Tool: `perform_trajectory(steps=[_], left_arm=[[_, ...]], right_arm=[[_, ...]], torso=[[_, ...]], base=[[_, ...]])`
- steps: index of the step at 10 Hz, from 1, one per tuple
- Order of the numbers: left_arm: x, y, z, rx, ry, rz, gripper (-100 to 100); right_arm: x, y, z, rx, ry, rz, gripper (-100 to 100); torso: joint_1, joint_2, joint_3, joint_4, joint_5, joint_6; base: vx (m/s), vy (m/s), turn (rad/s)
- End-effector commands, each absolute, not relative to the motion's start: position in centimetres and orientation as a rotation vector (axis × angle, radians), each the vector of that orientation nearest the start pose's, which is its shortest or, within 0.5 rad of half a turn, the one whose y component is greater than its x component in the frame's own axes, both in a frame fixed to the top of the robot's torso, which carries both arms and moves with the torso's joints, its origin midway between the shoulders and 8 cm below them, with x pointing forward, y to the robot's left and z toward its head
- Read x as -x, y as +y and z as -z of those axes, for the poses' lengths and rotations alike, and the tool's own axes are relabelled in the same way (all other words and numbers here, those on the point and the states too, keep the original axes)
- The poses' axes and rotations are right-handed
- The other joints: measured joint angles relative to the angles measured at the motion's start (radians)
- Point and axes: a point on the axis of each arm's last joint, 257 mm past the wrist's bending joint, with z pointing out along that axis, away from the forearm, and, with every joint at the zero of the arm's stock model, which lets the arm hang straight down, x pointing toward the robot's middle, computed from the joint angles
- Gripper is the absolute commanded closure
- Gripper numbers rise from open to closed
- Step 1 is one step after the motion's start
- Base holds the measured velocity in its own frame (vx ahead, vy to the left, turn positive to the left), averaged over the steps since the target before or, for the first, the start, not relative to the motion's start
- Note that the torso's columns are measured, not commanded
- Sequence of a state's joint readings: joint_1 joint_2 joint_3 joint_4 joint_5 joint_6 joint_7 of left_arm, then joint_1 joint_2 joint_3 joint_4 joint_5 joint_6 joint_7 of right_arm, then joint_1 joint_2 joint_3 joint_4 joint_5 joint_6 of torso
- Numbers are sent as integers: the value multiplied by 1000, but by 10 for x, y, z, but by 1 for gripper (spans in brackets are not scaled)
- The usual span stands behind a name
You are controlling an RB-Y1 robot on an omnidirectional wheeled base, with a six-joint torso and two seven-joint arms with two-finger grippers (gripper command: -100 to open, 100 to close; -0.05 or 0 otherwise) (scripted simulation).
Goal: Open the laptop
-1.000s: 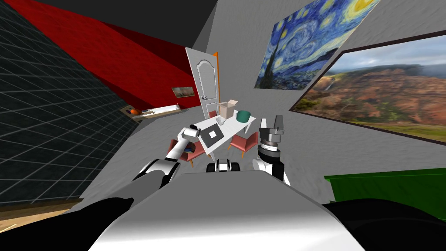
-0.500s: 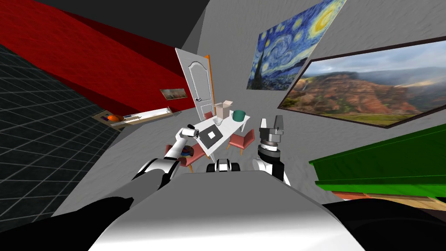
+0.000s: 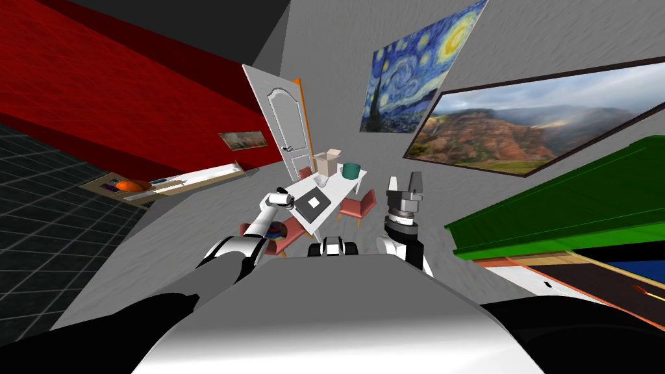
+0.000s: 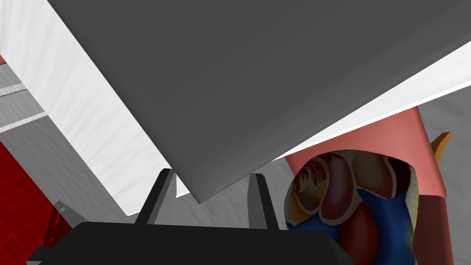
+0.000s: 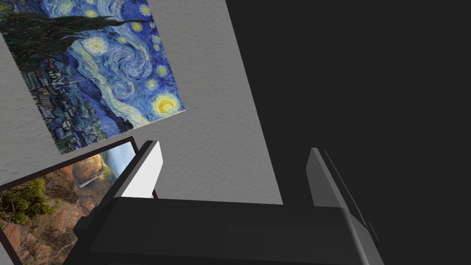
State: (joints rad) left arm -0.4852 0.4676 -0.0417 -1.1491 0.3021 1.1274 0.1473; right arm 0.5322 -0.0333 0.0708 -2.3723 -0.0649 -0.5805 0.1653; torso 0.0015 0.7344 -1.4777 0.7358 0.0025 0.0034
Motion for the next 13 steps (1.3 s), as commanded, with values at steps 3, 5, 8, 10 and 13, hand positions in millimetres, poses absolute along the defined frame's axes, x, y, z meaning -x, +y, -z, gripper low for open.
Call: perform_trajectory(steps=[3,5,8,10,13], left_arm=[[-543,377,329,1973,1783,371,-100],[-545,377,312,1970,1785,370,-100],[-546,376,303,1967,1785,371,-100],[-545,376,303,1969,1786,369,0],[-545,376,303,1969,1786,369,0]], right_arm=[[-310,-260,-67,-519,532,-1279,0],[-310,-260,-67,-519,532,-1279,0],[-310,-260,-67,-519,532,-1279,0],[-310,-260,-67,-519,532,-1279,0],[-310,-260,-67,-519,532,-1279,0]], torso=[[-6,3,1,2,-4,-3],[-1,4,2,2,-2,-3],[-1,4,2,2,-2,-4],[-2,3,1,2,-3,-3],[-2,4,2,2,-3,-3]], base=[[-1,-21,32],[-7,-13,10],[-6,1,6],[0,0,0],[0,0,0]])
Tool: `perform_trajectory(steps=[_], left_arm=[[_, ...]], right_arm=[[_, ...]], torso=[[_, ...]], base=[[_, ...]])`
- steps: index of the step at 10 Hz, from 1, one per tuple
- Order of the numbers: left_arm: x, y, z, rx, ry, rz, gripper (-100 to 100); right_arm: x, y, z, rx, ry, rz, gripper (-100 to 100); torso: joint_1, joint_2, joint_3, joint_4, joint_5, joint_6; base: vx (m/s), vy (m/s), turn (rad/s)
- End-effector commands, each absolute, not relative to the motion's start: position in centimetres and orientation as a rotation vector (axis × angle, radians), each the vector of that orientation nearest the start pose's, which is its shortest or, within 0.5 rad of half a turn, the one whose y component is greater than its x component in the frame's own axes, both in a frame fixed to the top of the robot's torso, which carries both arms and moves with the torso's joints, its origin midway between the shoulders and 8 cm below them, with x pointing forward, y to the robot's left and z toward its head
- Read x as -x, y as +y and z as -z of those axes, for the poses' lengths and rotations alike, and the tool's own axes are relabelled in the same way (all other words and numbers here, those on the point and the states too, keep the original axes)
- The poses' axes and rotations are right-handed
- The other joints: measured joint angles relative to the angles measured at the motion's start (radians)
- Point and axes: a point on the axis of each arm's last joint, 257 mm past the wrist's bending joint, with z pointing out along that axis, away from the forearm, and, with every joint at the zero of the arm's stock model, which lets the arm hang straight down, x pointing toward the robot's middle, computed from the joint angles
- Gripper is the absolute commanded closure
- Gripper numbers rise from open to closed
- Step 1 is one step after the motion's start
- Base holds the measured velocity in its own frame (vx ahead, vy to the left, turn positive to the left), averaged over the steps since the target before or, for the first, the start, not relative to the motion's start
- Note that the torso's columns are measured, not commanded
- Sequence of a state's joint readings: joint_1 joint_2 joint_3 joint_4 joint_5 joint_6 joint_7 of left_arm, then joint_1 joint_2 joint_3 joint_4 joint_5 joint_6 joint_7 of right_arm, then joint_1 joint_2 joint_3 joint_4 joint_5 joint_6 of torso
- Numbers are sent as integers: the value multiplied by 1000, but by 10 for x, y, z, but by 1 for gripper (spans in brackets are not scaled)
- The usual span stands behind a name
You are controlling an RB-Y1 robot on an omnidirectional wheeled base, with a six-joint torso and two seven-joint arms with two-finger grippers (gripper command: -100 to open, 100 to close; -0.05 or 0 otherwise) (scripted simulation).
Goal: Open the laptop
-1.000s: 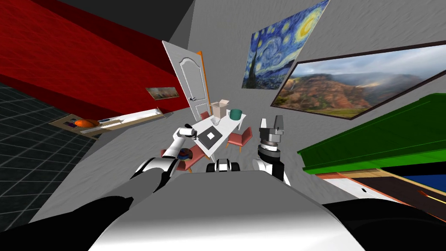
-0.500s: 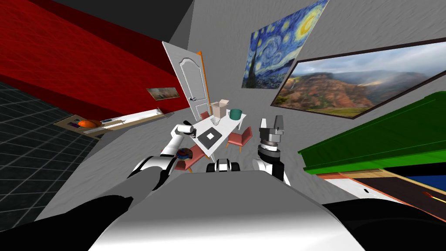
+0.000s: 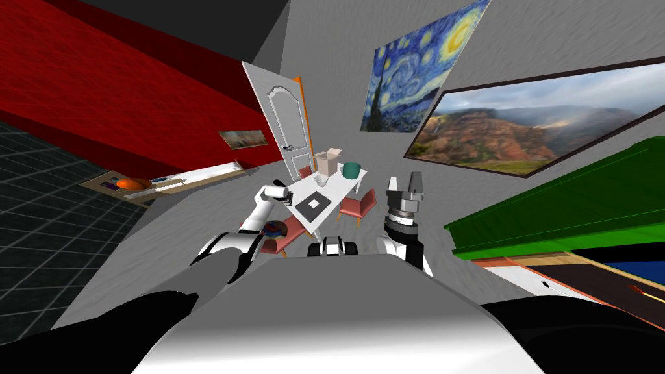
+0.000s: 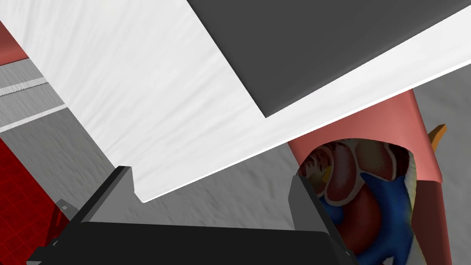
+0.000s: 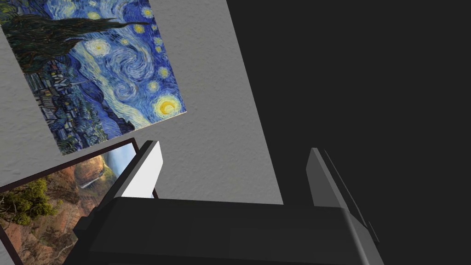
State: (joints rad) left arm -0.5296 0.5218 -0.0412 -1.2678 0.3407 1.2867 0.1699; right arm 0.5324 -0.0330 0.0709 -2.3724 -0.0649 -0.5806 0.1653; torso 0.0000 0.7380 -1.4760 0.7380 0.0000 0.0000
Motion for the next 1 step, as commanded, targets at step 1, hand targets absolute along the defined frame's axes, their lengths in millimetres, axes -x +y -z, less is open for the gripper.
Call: perform_trajectory(steps=[1], left_arm=[[-545,376,303,1969,1786,369,0]], right_arm=[[-310,-260,-67,-519,532,-1279,0]], torso=[[0,0,0,0,0,0]], base=[[0,0,0]])
